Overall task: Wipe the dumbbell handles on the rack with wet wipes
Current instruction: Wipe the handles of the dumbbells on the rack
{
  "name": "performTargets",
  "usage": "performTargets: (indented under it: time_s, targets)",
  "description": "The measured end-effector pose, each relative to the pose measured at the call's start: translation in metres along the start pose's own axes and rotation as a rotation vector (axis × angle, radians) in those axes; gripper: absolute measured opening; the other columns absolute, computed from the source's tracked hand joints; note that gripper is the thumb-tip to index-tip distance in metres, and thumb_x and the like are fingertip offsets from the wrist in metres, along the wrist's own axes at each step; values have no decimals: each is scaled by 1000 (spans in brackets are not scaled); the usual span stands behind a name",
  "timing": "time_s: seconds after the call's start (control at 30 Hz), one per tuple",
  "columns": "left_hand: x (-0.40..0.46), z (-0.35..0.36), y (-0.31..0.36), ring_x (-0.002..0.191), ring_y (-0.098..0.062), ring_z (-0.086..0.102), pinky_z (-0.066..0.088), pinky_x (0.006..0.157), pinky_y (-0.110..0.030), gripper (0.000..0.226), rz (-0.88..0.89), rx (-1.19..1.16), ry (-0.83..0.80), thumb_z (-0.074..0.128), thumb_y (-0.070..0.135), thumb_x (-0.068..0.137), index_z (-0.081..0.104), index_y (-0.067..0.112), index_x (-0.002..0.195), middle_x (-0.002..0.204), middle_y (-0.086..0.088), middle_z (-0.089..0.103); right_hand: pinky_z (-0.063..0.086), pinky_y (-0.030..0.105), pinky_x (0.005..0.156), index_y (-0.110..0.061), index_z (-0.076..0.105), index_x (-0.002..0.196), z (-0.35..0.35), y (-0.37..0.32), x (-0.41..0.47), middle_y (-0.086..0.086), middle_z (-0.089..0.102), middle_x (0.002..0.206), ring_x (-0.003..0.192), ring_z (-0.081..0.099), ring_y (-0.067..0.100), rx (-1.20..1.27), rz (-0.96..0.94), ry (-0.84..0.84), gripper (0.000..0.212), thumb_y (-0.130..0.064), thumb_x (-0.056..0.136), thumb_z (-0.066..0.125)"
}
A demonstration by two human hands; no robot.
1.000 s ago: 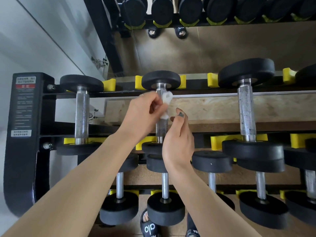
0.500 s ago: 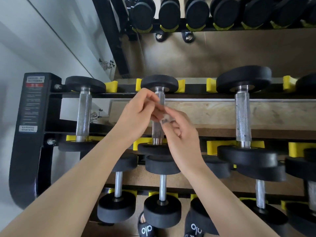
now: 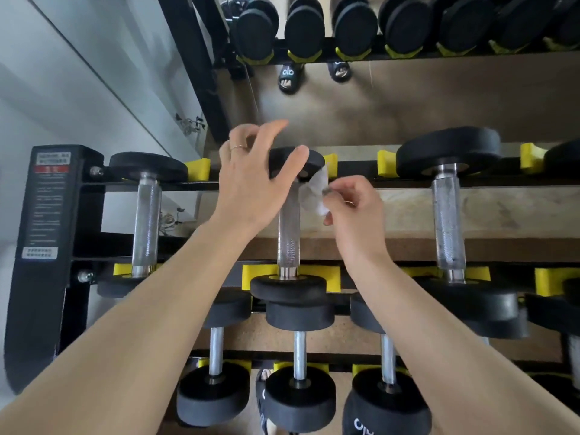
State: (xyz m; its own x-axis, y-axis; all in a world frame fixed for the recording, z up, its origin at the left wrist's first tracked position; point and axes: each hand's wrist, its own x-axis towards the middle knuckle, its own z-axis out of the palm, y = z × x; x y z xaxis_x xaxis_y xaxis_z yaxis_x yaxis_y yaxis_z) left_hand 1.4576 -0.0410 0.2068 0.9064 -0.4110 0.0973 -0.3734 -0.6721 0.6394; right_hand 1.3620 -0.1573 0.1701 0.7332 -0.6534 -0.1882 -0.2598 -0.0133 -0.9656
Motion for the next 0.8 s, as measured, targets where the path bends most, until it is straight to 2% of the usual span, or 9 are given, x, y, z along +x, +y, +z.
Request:
performTargets:
  time_s: [0.07,0.13,0.2,0.3,0.43,0.57,0.7,0.8]
  targets:
    - [10,1,-3,108,-12,53,42,90,-30,34,10,-99,-86,44,55,101,64,30,109,109,5,60,57,28,74,-26,68,101,14,1,-2,-12,68,93,86,65,9,-33,-86,-63,12,-18,96,61]
    - [14,3,-7,86,-6,55,40,75,-24,28,-3,-173,-111,47,49,103,59,29,89,87,8,58,54,18,80,-22,71,106,21,4,-12,-11,69,98,93,62,4,-121,-210,-86,15,-15,97,61]
    - [14,3,-12,78,-5,52,37,70,-21,29,7,-197,-108,47,47,104,53,29,81,78,11,53,52,15,83,-16,71,108,20,10,-18,-6,69,103,95,61,4,-257,-381,-68,18,-7,94,62]
    - [13,3,-15,78,-4,51,38,71,-20,31,6,-241,-97,46,46,105,50,31,78,76,11,51,54,20,84,-6,71,109,17,15,-17,3,71,104,95,64,9,-367,-575,-63,22,2,89,64]
    - [12,5,-13,77,-3,49,36,69,-16,32,-22,-289,-82,49,45,104,47,32,75,76,12,50,50,12,80,-6,72,108,8,19,-32,1,69,101,90,61,2,-384,-568,-143,25,6,88,64]
    - [11,5,-13,79,-3,47,34,68,-8,32,-42,-318,-92,48,44,104,46,30,76,79,10,48,53,14,76,-11,76,106,-15,21,-43,-3,73,97,85,65,3,-400,-498,-310,24,2,88,66]
    - [12,8,-13,78,-4,45,33,67,-9,33,-28,-351,-55,50,41,104,45,28,74,77,10,45,48,6,76,-14,72,117,-5,9,-18,-5,72,102,84,63,0,-358,-396,-95,26,-7,92,64]
    - [12,9,-15,78,-4,45,34,69,-13,33,-28,-360,-58,50,41,104,45,30,73,76,11,45,47,9,80,-10,71,116,14,7,-20,-1,70,104,89,62,3,-402,-462,-105,28,-1,92,62]
